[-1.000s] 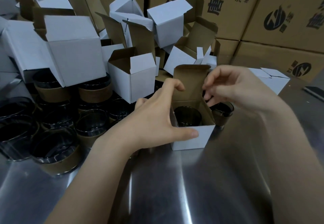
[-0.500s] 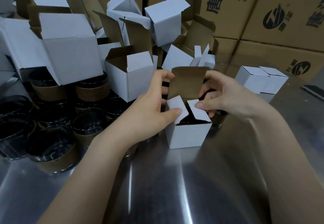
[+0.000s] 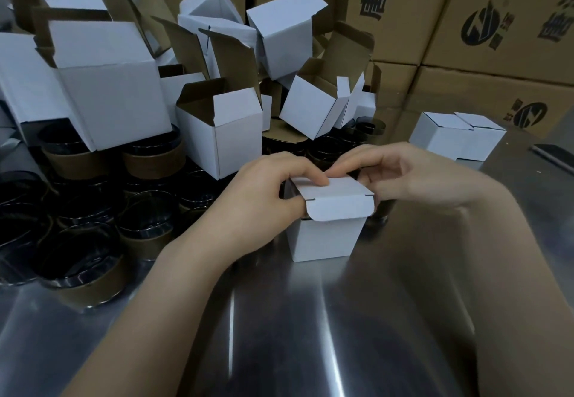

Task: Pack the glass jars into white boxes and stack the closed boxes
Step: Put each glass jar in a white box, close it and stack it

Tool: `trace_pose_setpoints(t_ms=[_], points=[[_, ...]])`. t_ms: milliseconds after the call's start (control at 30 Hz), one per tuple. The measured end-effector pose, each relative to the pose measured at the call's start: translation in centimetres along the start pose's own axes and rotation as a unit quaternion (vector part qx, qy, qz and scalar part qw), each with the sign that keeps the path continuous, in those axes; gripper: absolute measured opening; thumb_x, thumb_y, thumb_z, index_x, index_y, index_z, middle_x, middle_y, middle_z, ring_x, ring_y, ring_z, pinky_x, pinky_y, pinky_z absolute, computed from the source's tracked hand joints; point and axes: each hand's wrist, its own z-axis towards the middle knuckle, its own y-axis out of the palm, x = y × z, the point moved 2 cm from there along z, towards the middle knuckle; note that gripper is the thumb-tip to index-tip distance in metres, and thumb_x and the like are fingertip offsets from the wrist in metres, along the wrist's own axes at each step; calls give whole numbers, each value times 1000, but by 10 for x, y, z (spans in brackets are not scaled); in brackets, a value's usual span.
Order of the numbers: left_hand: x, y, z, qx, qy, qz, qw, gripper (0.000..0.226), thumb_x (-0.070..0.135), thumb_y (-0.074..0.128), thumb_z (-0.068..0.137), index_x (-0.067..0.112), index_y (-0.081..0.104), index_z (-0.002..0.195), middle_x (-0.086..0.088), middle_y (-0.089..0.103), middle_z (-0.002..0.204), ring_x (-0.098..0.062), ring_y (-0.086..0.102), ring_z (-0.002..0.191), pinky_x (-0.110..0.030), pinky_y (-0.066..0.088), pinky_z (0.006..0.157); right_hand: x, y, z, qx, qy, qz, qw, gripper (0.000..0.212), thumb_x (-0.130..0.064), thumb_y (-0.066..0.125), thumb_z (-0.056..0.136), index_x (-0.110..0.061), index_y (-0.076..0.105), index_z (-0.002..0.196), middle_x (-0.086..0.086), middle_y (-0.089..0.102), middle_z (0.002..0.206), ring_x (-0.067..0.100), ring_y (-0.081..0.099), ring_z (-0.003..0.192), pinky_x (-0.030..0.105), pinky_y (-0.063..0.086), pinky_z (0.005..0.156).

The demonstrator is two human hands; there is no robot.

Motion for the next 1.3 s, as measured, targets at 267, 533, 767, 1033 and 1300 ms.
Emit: trace_pose_setpoints(t_ms=[267,533,767,1033,1300], points=[[3,-7,-3,-65,-32,-57,996,39,28,43,81,37,70,107,18,60,120,-1,53,111,-25,44,97,-2,2,-2,-65,8,24,998,48,-32,78,69,-27,69,116,10,61,128,43,61,90,36,56,69],[4,-8,-5,-32,-16,-4,999,33,51,67,74,44,67,106,25,63,105,4,57,97,-23,50,83,-2,8,3,-37,-18,35,999,37,-26,82,70,-24,69,105,19,63,120,36,62,75,29,53,59],[5,-8,-4,-51,-19,6,999,29,40,74,77,42,67,105,21,62,117,-4,56,108,-32,49,92,-3,11,5,-16,-15,26,999,27,-12,81,65,-22,71,88,-7,64,120,61,53,89,36,56,59],[2,-7,-3,-71,-14,3,997,24,43,71,77,41,68,101,22,59,119,0,52,112,-15,41,90,-5,13,5,-19,-45,-4,999,25,-13,81,64,-26,71,83,-8,62,119,59,53,97,72,49,77],[3,-7,-3,-66,-20,-33,997,10,35,64,87,37,73,91,22,62,111,10,50,108,1,33,80,-3,13,4,-22,-18,8,1000,14,-25,76,71,-20,73,84,-11,60,119,40,63,90,35,58,61]])
